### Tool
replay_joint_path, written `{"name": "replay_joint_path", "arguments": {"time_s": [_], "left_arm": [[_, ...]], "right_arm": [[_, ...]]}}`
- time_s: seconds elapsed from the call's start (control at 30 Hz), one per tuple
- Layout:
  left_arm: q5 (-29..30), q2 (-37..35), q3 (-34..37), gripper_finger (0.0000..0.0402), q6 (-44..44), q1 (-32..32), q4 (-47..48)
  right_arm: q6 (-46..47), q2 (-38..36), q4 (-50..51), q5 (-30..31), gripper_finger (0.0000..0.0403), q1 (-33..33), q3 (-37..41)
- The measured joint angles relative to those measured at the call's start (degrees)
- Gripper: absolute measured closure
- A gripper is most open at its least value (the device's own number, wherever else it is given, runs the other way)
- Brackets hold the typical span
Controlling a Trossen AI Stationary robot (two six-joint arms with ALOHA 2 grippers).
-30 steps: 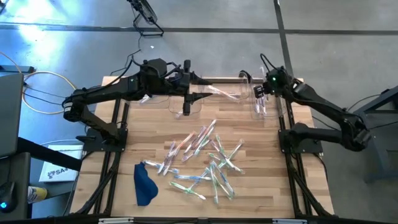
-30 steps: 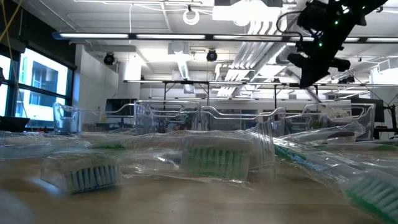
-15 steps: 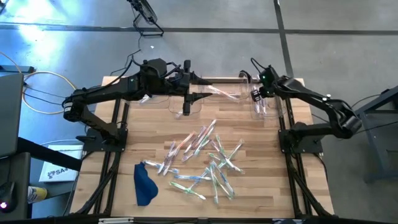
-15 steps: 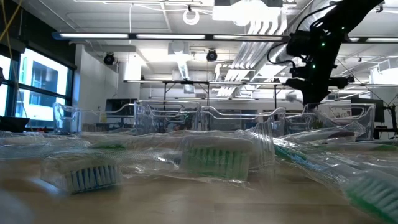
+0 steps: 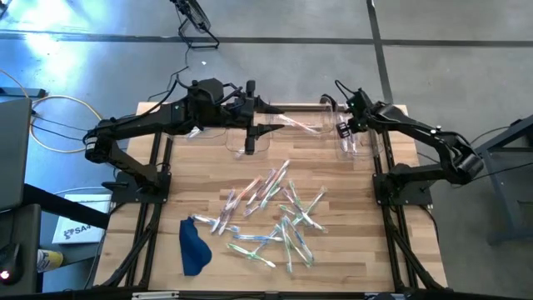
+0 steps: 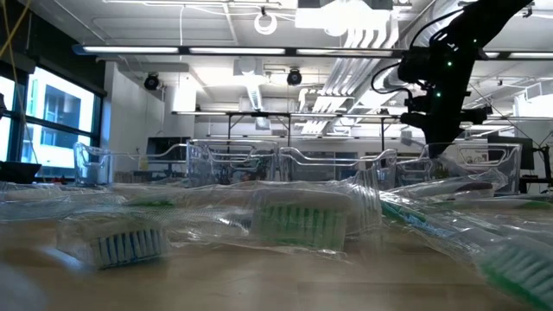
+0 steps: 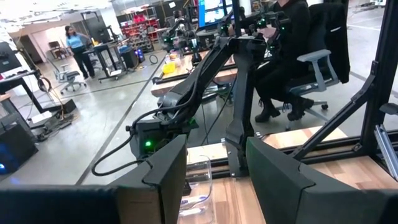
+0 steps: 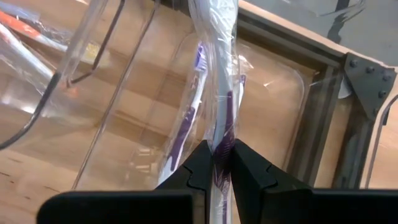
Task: Pick & Place Toothbrushes
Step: Put the purple toothbrush into the right transparent bin, then put the orange toothbrush into the middle right transparent bin
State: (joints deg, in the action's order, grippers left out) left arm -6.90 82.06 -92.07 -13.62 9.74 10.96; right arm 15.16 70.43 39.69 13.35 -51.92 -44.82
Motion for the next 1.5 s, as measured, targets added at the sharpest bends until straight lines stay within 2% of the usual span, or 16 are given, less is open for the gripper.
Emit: {"name": "replay_joint_path", "arguments": {"time_s": [0.27, 0.67, 0.8, 0.93, 1.17, 1.5], "left_arm": [[0.0, 0.0, 0.0, 0.0238, 0.43, 0.0, 1.79], [0.0, 0.0, 0.0, 0.0238, 0.5, 0.0, 2.56], [0.02, 0.0, 0.0, 0.0238, 0.5, 0.0, 2.56], [0.02, -0.01, 0.0, 0.0238, 0.5, 0.0, 2.55], [0.02, -0.02, 0.0, 0.0238, 0.48, 0.0, 2.54], [0.07, -0.02, 0.0, 0.0238, 0.42, -0.01, 2.5]], "right_arm": [[0.04, 0.0, 0.29, 0.12, 0.0368, 0.0, 0.0], [-0.27, 0.0, 0.1, 0.41, 0.0267, 0.0, 0.0], [-1.42, -1.14, -0.03, -0.28, 0.0262, 0.0, 0.0], [-1.84, -4.1, 0.1, -1.09, 0.0274, 0.33, 0.0], [0.36, -13.43, -0.41, -7.07, 0.0304, 0.55, 0.0], [3.16, -25.42, -12.36, -27.48, 0.0339, 1.18, -0.07]]}}
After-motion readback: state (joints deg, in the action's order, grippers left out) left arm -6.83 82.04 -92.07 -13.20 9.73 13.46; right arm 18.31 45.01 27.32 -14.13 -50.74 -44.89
